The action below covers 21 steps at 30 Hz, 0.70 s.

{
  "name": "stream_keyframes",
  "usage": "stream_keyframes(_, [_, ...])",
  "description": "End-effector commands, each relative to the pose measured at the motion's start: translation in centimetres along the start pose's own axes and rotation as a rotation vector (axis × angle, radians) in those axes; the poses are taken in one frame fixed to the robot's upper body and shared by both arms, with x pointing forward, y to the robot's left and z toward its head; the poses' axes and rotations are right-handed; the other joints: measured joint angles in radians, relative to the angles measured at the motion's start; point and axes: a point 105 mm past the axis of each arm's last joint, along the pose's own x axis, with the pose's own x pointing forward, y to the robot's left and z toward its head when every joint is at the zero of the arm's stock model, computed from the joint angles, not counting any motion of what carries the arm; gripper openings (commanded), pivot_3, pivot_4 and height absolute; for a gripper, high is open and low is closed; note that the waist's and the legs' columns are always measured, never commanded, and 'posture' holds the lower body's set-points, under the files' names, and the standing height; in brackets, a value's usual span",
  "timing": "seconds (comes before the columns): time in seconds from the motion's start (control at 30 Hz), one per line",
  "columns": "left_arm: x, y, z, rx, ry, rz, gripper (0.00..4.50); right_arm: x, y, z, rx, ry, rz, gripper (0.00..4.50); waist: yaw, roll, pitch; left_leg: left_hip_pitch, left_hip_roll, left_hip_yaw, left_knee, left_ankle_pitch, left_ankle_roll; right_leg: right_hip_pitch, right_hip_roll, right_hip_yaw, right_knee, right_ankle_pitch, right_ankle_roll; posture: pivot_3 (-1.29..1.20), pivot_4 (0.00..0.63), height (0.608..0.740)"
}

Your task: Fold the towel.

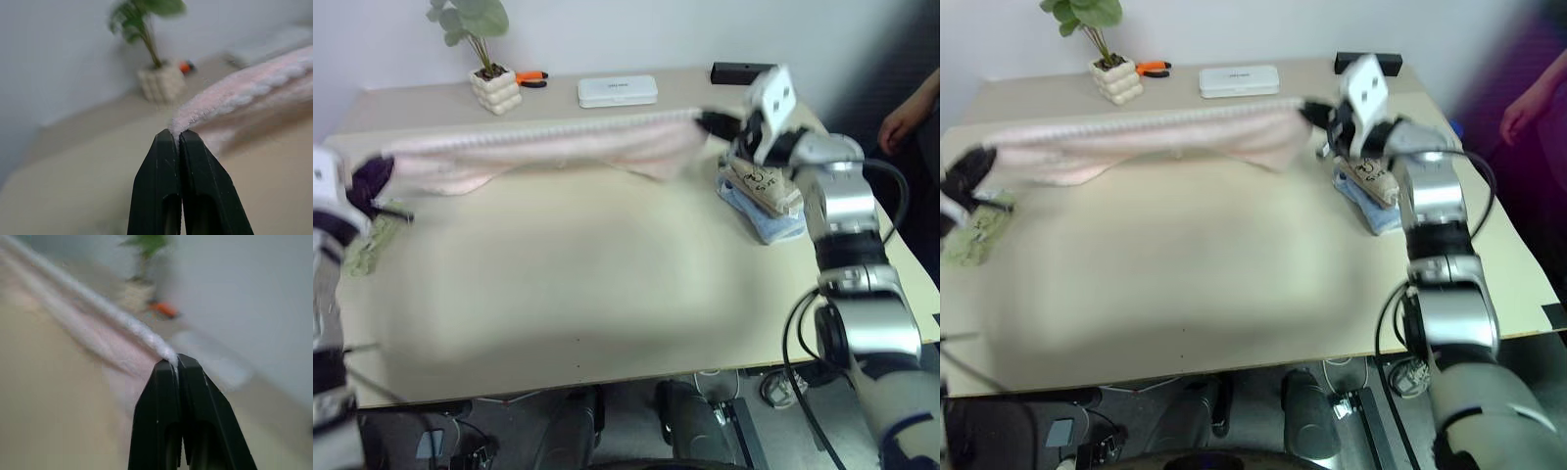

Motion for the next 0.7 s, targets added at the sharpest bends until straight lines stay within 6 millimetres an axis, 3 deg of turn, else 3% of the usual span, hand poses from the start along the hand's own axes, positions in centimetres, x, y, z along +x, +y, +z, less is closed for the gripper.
stream_keyframes(0.03, [-2.4,-0.6,1.4,-0.028,-0.01,-0.05,0.0,-1.6,2.0,1.6,-0.015,-0.003,0.124,0.04,0.013,0.0,0.0,0.0,0.0,0.0,0.001,0.0,0.0,0.0,0.0,0.0,0.0,0.0,-0.001,0.0,0.15,0.729])
stream_keyframes(0.17, [-8.3,-4.0,-1.8,-0.068,0.235,-0.283,0.0,-6.3,6.0,-0.7,0.127,0.139,0.347,0.04,0.019,0.0,0.0,0.003,0.001,0.0,0.001,-0.001,0.001,0.005,-0.001,-0.001,-0.003,0.0,-0.003,0.0,0.15,0.729])
stream_keyframes(0.3, [-9.5,-4.2,-2.5,-0.099,0.317,-0.318,0.0,-7.4,7.0,-0.3,0.187,0.148,0.4,0.04,0.03,0.0,0.0,0.003,0.001,0.0,0.003,-0.002,0.003,0.007,-0.002,-0.002,-0.006,-0.003,-0.007,0.0,0.15,0.729])
stream_keyframes(0.47, [-8.4,-4.0,-3.0,-0.07,0.322,-0.311,0.0,-6.2,6.6,-0.9,0.16,0.152,0.345,0.04,0.044,-0.001,-0.001,0.006,0.003,0.002,0.003,-0.004,0.0,0.011,-0.005,-0.005,-0.008,-0.003,-0.008,0.0,0.15,0.729])
stream_keyframes(0.7, [-2.7,-2.1,-4.3,0.037,0.269,-0.201,0.0,-2.3,3.4,-4.5,0.06,0.232,0.133,0.04,0.048,-0.001,-0.001,0.005,0.002,0.003,0.002,-0.002,0.002,0.01,-0.004,-0.006,-0.011,-0.002,-0.007,0.0,0.15,0.729])
